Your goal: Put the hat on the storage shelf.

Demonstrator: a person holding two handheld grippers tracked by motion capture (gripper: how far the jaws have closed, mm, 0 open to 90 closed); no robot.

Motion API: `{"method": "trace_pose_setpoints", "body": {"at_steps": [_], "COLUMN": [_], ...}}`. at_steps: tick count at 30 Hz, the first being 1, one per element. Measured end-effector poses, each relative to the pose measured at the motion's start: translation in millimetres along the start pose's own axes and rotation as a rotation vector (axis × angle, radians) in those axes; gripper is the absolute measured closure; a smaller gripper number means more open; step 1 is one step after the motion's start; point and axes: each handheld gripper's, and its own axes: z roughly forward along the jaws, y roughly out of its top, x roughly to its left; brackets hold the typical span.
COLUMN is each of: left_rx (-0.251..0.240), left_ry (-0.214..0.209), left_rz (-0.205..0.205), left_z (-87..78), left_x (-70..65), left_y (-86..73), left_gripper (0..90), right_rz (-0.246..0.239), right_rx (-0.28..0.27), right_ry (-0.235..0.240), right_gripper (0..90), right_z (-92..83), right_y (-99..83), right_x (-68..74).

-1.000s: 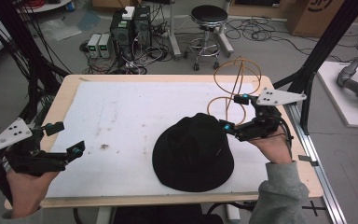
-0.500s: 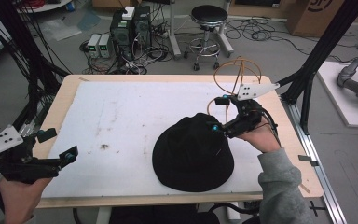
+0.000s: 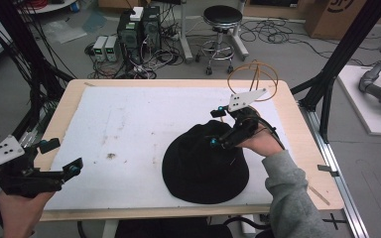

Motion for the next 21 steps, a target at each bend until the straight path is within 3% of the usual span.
{"method": "trace_pose_setpoints", "body": {"at_steps": [4,10,11,12,13,14,15,17,21], "left_rx": [-0.004,-0.003,0.001,0.002,0.002,0.003,0.004,0.005,0.021], "left_ry": [-0.007,-0.017,-0.021,-0.021,-0.021,-0.022,-0.022,-0.02,-0.017], "left_rz": [0.0,0.004,0.006,0.007,0.007,0.009,0.009,0.007,-0.002], "left_z": [0.9,4.2,4.8,5.4,5.7,5.8,5.9,5.9,6.9], "left_x": [0.2,-0.4,-0.6,-1.3,-1.7,-1.8,-2.0,-2.0,-1.5], "left_y": [2.4,4.4,4.7,5.0,5.3,5.5,5.5,5.3,4.1], "left_gripper": [1.8,1.8,1.8,1.8,1.8,1.8,1.8,1.8,1.8], "right_rz": [0.005,0.022,0.019,0.019,0.012,0.012,0.006,-0.004,-0.036], "right_rx": [0.038,0.052,0.039,0.039,0.024,0.024,0.023,0.025,0.013], "right_ry": [0.024,0.045,0.053,0.053,0.056,0.056,0.062,0.062,0.078], "right_gripper": [19.0,33.2,42.3,42.3,51.9,51.9,61.9,66.1,84.7], "right_z": [7.1,8.9,8.1,8.1,7.0,7.0,7.2,7.1,7.5], "right_y": [-4.2,-8.1,-11.5,-11.5,-16.5,-16.5,-21.0,-22.9,-26.8], "right_x": [-1.8,-3.0,-2.6,-2.6,-2.8,-2.8,-3.1,-3.3,-5.2]}}
